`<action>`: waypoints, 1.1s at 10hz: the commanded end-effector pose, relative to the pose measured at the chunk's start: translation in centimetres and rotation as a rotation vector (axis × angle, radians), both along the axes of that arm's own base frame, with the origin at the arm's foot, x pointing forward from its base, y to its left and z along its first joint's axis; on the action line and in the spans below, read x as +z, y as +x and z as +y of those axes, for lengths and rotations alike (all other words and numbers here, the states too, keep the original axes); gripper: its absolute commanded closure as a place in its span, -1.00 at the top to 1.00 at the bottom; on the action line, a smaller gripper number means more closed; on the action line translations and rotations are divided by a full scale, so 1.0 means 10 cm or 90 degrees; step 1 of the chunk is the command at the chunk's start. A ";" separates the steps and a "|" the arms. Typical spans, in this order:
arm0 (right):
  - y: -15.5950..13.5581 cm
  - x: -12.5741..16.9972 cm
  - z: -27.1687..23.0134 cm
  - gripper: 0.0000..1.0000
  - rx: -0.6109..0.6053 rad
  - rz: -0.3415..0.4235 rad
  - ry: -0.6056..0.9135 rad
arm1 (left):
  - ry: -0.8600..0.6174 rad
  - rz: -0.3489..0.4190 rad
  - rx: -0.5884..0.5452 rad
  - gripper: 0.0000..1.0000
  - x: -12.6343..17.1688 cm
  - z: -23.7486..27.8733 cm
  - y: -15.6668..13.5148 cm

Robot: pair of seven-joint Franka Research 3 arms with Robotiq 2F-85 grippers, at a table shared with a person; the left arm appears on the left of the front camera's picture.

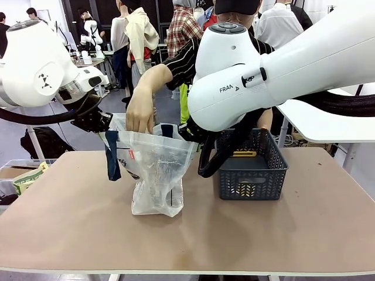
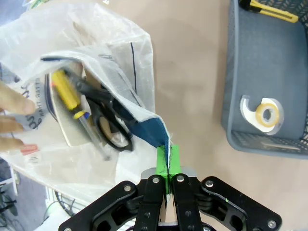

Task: Transfer purchased items from the store into the shopping bag.
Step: Move the Reusable shopping bag to the right side of the table.

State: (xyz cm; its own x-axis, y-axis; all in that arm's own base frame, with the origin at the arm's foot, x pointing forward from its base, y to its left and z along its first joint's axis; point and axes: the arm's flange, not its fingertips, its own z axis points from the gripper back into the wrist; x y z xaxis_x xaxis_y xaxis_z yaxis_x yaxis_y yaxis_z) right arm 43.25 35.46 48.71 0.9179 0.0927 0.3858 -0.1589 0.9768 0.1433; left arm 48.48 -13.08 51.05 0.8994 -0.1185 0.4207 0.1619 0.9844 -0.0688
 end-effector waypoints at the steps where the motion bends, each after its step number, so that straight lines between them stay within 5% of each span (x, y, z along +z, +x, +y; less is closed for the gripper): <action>1: 0.00 -0.01 -0.01 -1.00 -0.001 0.000 0.000 | -0.002 -0.004 0.005 -1.00 0.00 0.03 0.00; 11: 0.00 -0.01 -0.01 -1.00 -0.001 0.000 0.000 | -0.002 -0.004 0.005 -1.00 0.00 0.03 0.00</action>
State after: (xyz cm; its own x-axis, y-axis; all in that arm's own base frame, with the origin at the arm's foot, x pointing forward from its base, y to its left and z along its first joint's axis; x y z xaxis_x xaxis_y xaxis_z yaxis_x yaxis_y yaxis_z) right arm 43.25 35.46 48.71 0.9179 0.0927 0.3858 -0.1589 0.9768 0.1433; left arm 48.48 -13.07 51.05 0.8994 -0.1184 0.4208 0.1618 0.9844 -0.0688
